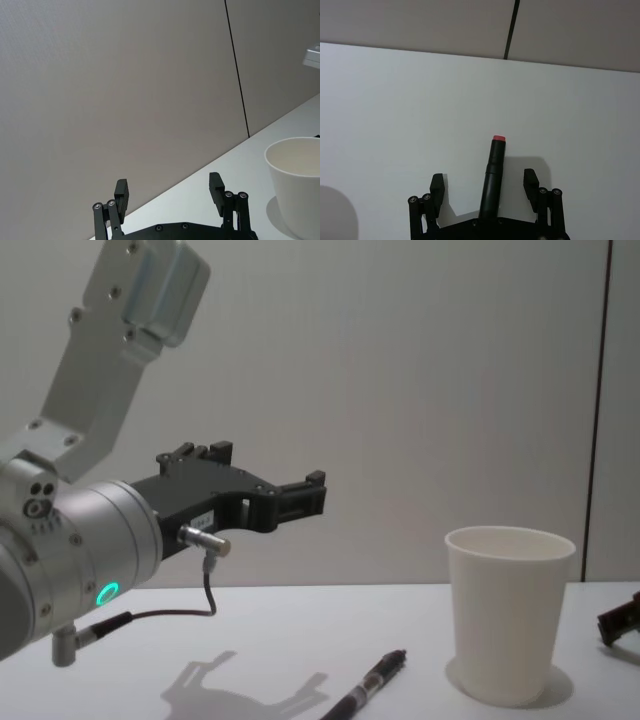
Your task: Place the pen into the pen holder.
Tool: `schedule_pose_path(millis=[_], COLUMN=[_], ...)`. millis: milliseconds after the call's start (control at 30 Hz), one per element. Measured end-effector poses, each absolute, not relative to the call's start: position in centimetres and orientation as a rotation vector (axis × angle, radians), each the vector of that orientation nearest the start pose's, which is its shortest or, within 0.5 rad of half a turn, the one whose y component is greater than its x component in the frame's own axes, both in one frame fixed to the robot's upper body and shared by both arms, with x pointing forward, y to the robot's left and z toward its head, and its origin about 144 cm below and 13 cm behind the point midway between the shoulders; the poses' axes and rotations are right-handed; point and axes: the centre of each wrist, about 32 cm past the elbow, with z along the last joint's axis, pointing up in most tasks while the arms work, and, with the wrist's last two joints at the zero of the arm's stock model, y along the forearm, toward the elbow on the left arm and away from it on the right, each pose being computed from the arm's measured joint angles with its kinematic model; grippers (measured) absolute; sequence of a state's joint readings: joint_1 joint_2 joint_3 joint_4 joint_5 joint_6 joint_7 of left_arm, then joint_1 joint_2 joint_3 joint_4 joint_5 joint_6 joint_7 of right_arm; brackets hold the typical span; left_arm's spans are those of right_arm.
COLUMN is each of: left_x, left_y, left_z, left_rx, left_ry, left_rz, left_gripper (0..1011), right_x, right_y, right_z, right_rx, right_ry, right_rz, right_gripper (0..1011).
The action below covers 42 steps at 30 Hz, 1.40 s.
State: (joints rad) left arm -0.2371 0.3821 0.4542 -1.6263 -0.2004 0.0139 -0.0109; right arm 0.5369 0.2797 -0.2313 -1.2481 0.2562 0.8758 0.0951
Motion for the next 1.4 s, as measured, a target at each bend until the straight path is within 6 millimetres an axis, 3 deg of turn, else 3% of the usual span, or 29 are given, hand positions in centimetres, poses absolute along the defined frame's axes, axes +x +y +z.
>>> schedule_pose_path(millis=[333,533,667,1400], left_x=[49.20,49.20,49.20,49.20], left_y=[19.84,19.84,19.84,19.84], left_z=[120.44,120.44,120.44,120.44], left_rx=[0.061,0.061,0.061,0.061], left_ry=[-0.267,-0.268,-0.268,-0.268], left_rz=[1.124,1.124,1.124,1.124], left_gripper=[1001,1001,1001,1001], right_x=[59.22,59.15,59.11,59.05], right_y=[-26.74,-26.62,-26.55,-26.49], right_z=[123.83,123.76,123.73,123.67], right_rx=[-0.628,-0.627,-0.627,-0.629], right_ry=[0.479,0.483,0.485,0.488], right_rz=[-1.342,-1.339,-1.336,-1.338], right_gripper=[1002,907,765,606])
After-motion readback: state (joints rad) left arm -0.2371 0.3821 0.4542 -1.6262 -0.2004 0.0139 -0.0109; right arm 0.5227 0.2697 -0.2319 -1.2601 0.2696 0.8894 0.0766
